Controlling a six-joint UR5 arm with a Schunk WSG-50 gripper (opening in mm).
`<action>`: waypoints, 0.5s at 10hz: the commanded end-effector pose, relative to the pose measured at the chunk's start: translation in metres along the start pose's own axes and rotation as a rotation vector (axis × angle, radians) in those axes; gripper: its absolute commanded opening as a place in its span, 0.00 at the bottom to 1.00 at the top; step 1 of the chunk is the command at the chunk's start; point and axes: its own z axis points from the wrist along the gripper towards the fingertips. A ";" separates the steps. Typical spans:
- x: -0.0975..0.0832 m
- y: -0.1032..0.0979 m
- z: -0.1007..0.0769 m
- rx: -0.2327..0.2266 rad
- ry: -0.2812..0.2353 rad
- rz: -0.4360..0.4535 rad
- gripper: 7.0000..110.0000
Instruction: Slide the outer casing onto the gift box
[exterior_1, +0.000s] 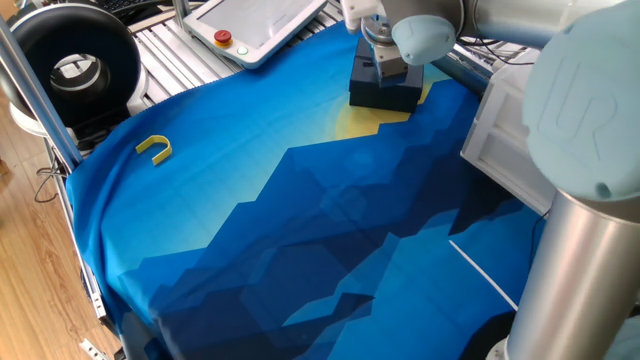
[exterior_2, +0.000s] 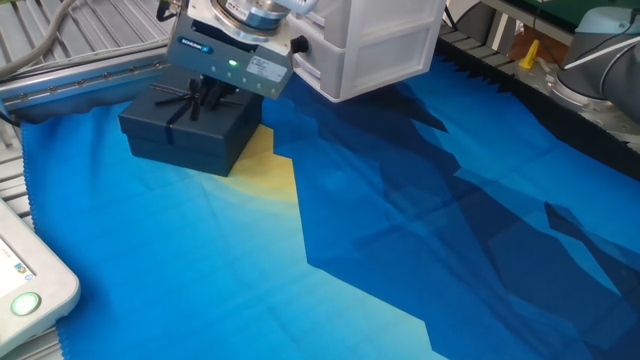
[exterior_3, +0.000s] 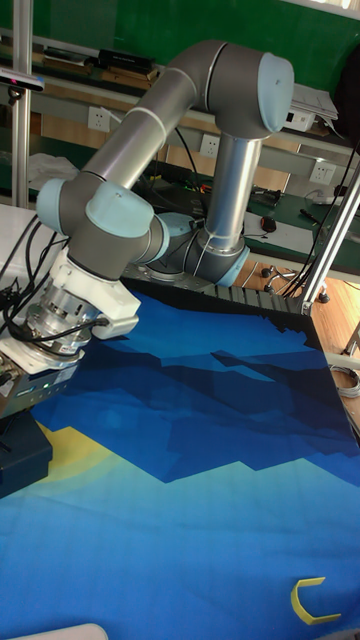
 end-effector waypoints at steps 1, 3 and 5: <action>-0.003 0.002 0.003 -0.014 -0.012 0.013 0.00; -0.002 0.001 -0.002 -0.012 -0.006 0.013 0.00; 0.004 0.006 -0.020 -0.035 0.014 0.018 0.00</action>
